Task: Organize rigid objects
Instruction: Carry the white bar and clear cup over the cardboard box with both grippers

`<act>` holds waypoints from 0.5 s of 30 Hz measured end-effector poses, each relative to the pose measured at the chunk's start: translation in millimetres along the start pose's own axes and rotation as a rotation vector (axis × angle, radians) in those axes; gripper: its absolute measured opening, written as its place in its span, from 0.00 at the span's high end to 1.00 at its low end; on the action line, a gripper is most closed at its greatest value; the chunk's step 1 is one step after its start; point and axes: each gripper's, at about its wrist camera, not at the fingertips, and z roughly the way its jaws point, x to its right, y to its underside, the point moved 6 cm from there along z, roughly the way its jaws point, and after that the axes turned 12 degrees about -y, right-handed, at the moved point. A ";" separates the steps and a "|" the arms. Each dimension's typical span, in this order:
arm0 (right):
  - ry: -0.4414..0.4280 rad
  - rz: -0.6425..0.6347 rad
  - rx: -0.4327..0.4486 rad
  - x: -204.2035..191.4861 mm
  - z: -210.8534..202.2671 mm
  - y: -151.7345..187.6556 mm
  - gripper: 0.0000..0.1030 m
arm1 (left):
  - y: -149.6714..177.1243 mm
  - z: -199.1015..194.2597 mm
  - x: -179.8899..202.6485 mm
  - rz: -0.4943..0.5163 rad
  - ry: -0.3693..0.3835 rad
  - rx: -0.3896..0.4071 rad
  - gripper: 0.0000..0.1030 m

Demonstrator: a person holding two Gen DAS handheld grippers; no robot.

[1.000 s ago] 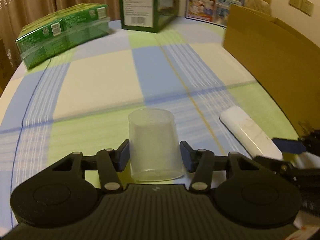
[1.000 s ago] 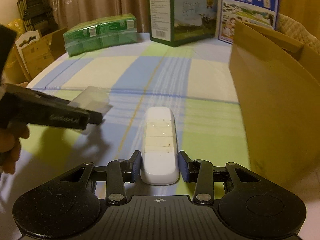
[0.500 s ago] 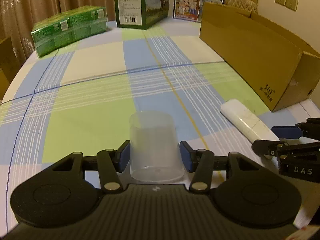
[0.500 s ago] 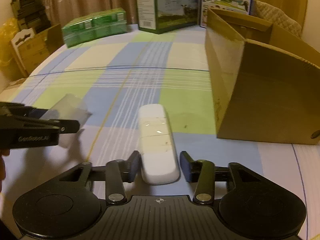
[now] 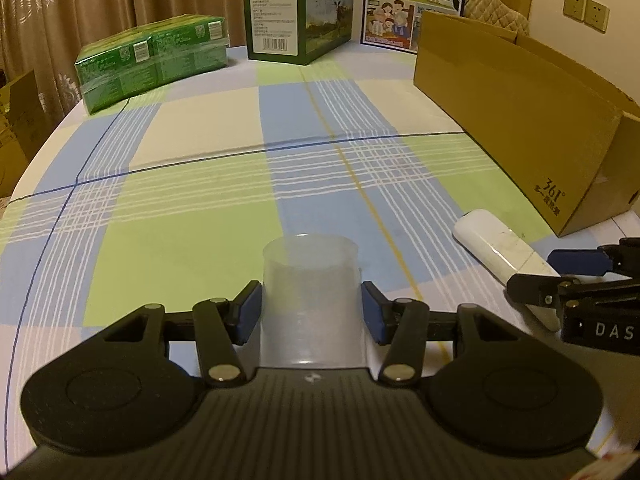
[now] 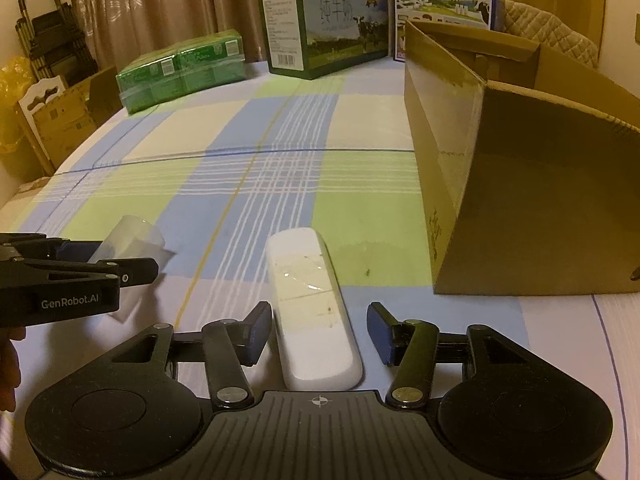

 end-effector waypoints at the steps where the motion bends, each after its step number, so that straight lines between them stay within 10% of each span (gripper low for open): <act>1: -0.002 -0.006 -0.003 -0.1 1.2 -0.4 0.51 | 0.8 0.0 0.3 0.001 -0.001 -0.002 0.54; 15: -0.025 -0.140 -0.020 -7.1 20.3 -5.6 0.56 | 1.3 0.9 3.7 0.026 -0.029 0.016 0.52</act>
